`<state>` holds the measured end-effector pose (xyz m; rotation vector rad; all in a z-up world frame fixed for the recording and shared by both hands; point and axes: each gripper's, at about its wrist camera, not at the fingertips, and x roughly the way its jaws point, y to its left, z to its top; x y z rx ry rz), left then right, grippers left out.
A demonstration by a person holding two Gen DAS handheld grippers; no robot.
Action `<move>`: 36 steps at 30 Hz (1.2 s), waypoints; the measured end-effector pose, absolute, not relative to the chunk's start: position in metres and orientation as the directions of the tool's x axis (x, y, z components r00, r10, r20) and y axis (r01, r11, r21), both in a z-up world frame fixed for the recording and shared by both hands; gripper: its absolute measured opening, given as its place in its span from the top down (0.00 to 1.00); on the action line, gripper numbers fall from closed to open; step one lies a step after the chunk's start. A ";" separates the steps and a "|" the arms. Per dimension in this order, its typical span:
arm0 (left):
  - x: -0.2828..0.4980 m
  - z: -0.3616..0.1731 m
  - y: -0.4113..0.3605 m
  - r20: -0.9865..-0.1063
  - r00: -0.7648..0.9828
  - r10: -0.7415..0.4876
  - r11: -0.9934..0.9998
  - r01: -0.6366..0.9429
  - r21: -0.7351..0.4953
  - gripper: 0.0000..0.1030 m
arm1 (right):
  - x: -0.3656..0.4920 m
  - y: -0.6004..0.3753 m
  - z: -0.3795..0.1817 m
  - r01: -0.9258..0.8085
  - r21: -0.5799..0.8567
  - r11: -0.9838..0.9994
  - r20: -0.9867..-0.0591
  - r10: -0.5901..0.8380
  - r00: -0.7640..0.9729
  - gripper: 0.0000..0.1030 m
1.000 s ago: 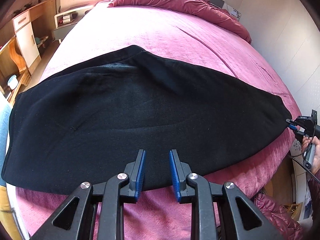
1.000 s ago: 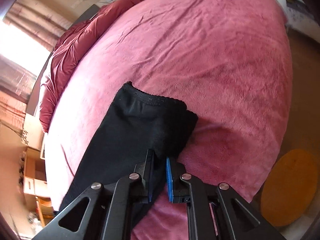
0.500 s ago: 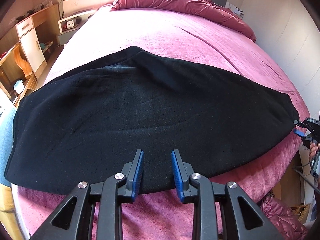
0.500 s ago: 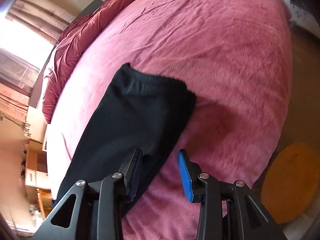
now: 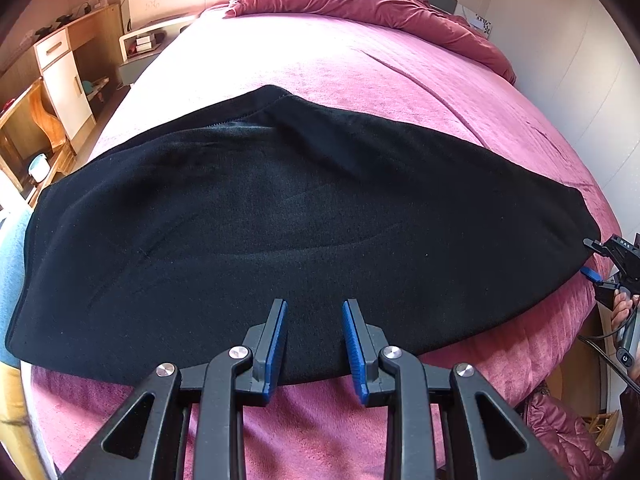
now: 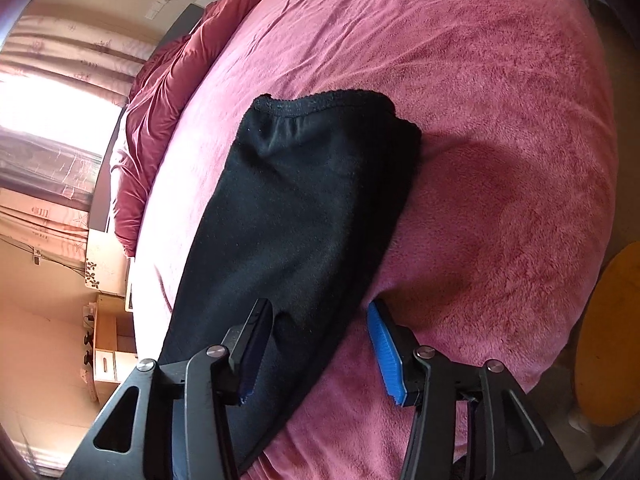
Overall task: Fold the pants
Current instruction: 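Grasp the black pants leg end with the right gripper and lift it, then fold the held leg end over onto the pants with the right gripper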
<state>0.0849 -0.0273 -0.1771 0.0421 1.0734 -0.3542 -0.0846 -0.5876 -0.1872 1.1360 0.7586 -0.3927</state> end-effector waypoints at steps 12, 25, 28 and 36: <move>0.095 -0.184 -0.025 -0.875 0.407 -0.261 0.944 0.298 -0.143 0.72 | -0.053 -0.612 -0.185 0.657 0.657 0.370 -0.722 0.058 0.690 0.49; 0.107 -0.195 -0.020 -0.882 0.378 -0.282 0.944 0.273 -0.185 0.72 | -0.050 -0.623 -0.186 0.647 0.694 0.316 -0.695 0.057 0.717 0.39; 0.107 -0.196 -0.018 -0.880 0.379 -0.287 0.944 0.270 -0.192 0.72 | -0.057 -0.620 -0.184 0.644 0.695 0.318 -0.693 0.060 0.718 0.39; 0.110 -0.194 -0.013 -0.884 0.385 -0.266 0.952 0.249 -0.178 0.72 | -0.048 -0.623 -0.188 0.660 0.680 0.319 -0.708 0.050 0.705 0.47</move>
